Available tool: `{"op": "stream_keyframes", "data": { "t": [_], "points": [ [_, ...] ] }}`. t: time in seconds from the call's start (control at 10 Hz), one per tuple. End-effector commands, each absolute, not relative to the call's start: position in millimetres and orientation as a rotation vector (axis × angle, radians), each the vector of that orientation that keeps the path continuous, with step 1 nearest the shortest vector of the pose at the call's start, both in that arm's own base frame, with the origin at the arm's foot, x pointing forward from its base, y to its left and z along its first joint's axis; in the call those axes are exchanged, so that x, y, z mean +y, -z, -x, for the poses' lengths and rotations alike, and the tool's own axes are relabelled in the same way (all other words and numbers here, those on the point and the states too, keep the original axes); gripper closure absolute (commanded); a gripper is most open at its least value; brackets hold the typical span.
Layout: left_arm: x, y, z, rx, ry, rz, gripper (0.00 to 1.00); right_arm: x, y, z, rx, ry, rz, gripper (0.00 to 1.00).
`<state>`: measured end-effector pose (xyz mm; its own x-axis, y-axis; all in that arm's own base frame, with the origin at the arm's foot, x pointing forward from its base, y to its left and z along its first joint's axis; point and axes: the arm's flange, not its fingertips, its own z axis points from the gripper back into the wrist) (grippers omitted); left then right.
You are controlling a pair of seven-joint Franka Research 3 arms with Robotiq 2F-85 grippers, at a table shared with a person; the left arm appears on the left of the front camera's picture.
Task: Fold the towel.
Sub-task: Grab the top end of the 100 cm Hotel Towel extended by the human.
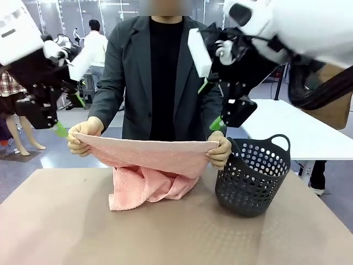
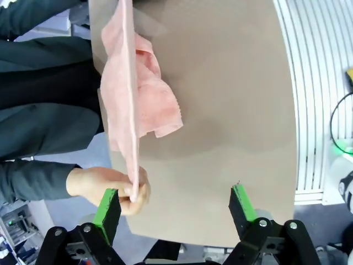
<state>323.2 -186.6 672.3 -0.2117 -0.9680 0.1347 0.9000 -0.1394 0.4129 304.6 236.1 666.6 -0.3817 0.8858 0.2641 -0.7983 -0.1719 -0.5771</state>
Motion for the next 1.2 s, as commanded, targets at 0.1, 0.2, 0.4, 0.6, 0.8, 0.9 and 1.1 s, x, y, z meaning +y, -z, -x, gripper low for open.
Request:
{"op": "stream_keyframes", "data": {
  "t": [0.1,0.2,0.4,0.6,0.8,0.9,1.1],
  "points": [
    [-198,-656,-343,-0.539,1.699,-0.214,0.00,269,-654,-315,-0.677,-1.677,0.200,0.00],
    [-202,-650,-349,-0.532,1.701,-0.212,0.00,276,-646,-320,-0.646,-1.668,0.181,0.00],
    [-209,-637,-365,-0.492,1.679,-0.194,0.00,287,-626,-333,-0.569,-1.630,0.196,0.00],
    [-214,-618,-384,-0.472,1.663,-0.189,0.00,298,-611,-346,-0.546,-1.572,0.200,0.00],
    [-212,-603,-397,-0.456,1.616,-0.155,0.00,308,-596,-360,-0.532,-1.563,0.199,0.00],
    [-211,-594,-405,-0.441,1.604,-0.150,0.00,313,-592,-367,-0.526,-1.579,0.208,0.00],
    [-210,-577,-414,-0.407,1.595,-0.140,0.00,319,-584,-373,-0.507,-1.594,0.217,0.00]
  ]
}}
